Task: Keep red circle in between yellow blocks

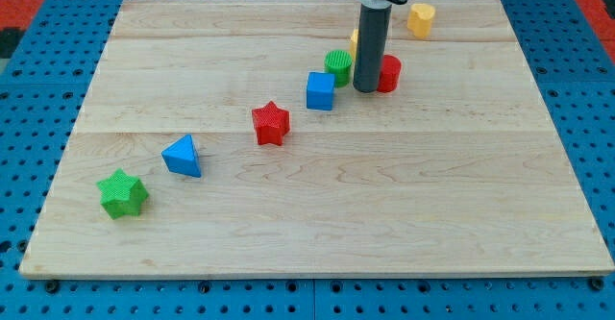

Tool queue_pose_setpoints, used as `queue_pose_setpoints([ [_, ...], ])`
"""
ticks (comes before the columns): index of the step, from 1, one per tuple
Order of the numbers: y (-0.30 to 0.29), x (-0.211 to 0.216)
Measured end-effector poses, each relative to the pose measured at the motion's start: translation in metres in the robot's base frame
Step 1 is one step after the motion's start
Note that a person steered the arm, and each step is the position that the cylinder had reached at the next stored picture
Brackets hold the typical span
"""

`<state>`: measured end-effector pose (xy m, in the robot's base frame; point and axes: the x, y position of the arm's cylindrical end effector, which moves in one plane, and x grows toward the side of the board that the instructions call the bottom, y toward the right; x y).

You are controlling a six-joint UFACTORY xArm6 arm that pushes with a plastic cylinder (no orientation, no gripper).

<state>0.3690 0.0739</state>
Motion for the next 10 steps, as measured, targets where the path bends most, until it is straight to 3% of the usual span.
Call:
queue_pose_setpoints([
  [7, 0.073, -0.016],
  [9, 0.078, -0.057],
  [10, 0.105, -0.036],
])
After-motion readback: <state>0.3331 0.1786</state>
